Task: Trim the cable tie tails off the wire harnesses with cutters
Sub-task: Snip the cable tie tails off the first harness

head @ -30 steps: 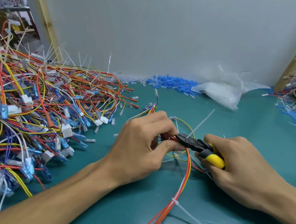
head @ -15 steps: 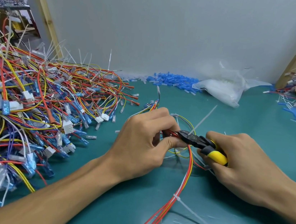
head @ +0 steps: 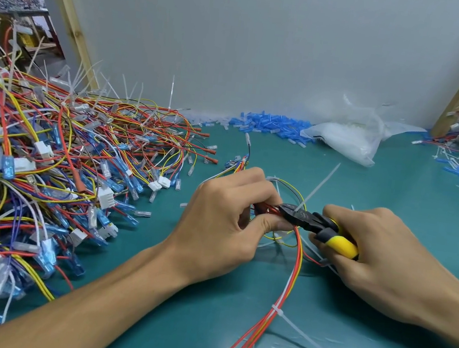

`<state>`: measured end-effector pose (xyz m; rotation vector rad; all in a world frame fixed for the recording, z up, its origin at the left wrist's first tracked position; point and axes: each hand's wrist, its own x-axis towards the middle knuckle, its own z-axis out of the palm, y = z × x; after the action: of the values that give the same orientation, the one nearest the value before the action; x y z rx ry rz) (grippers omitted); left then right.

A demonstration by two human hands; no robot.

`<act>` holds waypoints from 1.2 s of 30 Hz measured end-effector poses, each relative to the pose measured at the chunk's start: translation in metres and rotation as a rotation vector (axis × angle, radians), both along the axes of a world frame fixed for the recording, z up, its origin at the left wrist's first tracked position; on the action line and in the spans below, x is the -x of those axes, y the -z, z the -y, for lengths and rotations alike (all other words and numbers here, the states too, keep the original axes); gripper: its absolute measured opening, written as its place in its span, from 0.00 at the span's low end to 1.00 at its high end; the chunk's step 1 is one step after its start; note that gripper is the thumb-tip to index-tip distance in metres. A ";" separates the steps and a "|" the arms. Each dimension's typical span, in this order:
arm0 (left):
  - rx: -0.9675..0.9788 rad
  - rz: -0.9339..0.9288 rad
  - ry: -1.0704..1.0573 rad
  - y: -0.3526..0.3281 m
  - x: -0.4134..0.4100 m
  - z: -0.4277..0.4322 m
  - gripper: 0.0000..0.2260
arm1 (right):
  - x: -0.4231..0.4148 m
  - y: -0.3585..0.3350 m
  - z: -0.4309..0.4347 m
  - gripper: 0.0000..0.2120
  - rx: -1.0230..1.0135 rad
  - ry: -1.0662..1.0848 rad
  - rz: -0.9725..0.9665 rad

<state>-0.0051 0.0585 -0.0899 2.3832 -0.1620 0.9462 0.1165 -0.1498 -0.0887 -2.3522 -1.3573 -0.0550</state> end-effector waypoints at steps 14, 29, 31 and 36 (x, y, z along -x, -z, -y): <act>-0.006 0.009 0.003 -0.001 0.000 0.000 0.08 | -0.001 0.001 0.000 0.15 0.003 -0.006 -0.006; 0.004 0.009 0.004 0.000 0.000 0.000 0.08 | 0.000 0.000 0.000 0.15 0.010 0.015 -0.032; 0.006 0.008 0.004 0.000 0.000 0.000 0.08 | 0.000 0.000 -0.001 0.15 0.012 0.018 -0.028; 0.004 0.012 0.004 0.000 0.000 -0.001 0.08 | 0.000 0.001 0.000 0.15 0.012 0.017 -0.030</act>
<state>-0.0055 0.0593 -0.0900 2.3735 -0.1694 0.9587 0.1163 -0.1497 -0.0895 -2.3653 -1.3265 -0.0164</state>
